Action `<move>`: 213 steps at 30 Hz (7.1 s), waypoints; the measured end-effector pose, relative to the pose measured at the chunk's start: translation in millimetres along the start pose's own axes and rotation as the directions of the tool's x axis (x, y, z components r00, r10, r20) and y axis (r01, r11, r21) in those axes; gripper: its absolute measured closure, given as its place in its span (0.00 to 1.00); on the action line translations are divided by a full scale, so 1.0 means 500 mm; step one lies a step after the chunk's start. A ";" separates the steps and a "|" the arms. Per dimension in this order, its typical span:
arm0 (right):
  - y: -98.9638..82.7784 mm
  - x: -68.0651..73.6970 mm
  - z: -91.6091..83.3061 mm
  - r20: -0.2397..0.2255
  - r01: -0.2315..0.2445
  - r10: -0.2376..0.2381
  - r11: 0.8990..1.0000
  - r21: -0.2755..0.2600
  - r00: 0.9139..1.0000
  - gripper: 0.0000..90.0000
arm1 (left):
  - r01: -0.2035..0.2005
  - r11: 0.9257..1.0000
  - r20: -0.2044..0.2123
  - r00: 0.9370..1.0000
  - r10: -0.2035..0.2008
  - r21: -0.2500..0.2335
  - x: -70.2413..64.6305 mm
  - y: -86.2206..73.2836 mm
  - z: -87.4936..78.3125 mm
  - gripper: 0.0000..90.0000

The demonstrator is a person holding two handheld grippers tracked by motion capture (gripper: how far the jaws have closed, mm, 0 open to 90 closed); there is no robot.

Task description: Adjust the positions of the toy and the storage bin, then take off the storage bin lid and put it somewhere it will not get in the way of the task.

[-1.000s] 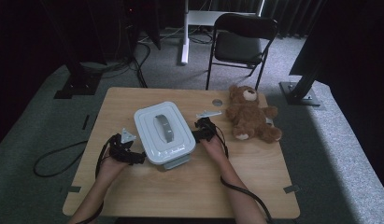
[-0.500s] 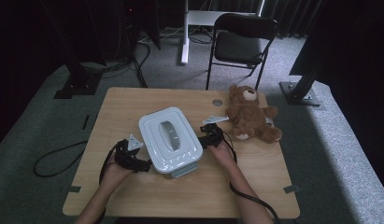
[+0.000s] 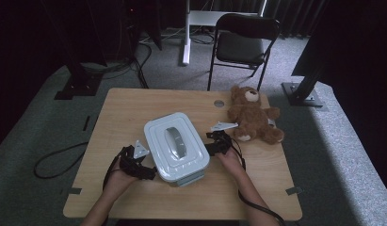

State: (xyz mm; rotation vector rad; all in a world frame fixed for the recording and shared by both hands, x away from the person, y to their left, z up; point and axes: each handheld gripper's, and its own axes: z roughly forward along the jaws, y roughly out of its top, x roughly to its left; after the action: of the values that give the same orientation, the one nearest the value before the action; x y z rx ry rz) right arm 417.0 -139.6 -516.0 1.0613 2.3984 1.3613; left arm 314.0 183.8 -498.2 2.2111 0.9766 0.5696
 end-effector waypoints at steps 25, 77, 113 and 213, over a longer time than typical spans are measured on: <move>-0.074 -0.009 -0.048 0.125 0.011 -0.010 1.000 -0.006 0.992 0.15 | 0.109 0.992 0.054 0.993 -0.106 -0.068 0.047 -0.077 -0.017 0.01; -0.255 -0.056 -0.232 0.377 -0.154 0.139 0.988 0.009 0.916 0.15 | 0.077 0.992 0.074 0.995 -0.070 -0.097 0.019 -0.019 -0.164 0.01; -0.253 -0.047 -0.221 0.403 -0.124 0.088 0.990 0.064 0.911 0.16 | 0.000 0.996 0.176 0.984 0.015 -0.084 -0.056 0.149 -0.076 0.01; -0.253 -0.047 -0.221 0.418 -0.132 0.095 0.989 0.060 0.904 0.16 | 0.068 0.967 0.180 0.983 -0.024 -0.245 -0.040 0.181 -0.165 0.77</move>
State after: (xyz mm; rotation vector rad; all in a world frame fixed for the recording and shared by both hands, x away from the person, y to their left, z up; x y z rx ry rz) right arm 318.8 -270.7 -560.3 1.3736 2.1223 0.9449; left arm 295.3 153.4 -379.1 1.9715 0.8146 0.4407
